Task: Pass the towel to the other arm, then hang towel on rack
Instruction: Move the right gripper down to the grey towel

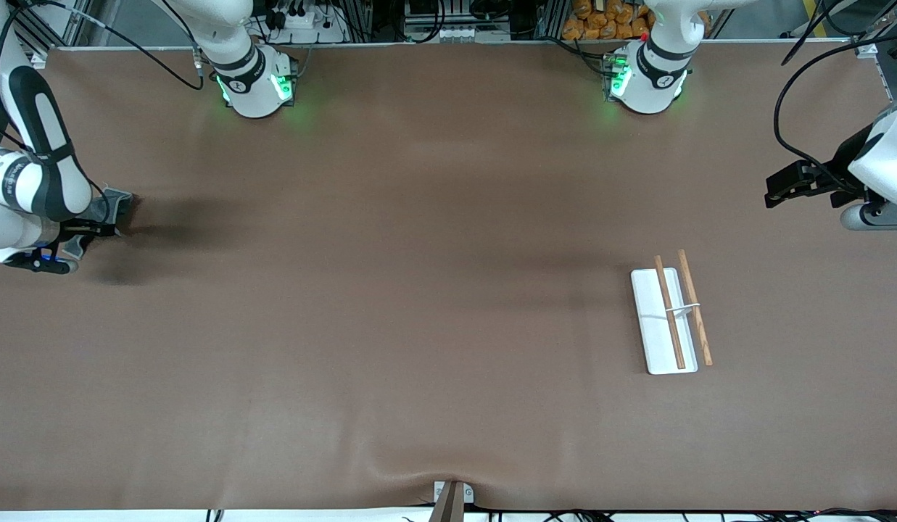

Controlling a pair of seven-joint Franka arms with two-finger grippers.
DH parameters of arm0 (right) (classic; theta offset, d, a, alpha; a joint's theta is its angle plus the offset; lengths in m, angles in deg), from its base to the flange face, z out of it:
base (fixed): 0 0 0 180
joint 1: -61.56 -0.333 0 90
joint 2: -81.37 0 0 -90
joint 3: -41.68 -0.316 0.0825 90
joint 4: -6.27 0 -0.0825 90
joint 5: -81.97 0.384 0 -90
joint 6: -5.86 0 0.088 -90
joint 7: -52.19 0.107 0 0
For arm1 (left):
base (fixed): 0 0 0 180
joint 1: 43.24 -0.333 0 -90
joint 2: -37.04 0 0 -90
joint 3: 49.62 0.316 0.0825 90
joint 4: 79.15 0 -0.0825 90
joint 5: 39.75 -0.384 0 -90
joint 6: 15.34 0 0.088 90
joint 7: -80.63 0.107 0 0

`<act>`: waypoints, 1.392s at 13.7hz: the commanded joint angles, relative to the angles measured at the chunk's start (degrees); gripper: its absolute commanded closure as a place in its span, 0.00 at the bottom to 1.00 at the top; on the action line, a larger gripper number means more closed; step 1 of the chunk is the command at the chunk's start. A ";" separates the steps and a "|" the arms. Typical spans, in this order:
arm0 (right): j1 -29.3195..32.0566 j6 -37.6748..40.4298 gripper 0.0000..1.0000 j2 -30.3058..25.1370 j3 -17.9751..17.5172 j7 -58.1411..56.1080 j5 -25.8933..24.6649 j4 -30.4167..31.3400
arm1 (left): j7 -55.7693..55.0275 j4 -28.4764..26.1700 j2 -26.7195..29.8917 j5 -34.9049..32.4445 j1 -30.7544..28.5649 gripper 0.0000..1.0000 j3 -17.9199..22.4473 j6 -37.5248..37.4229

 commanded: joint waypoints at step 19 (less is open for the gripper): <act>0.16 0.49 1.00 -0.01 -1.05 0.47 -1.66 0.98 | 0.45 0.25 -0.08 0.47 -0.36 0.00 -0.17 0.27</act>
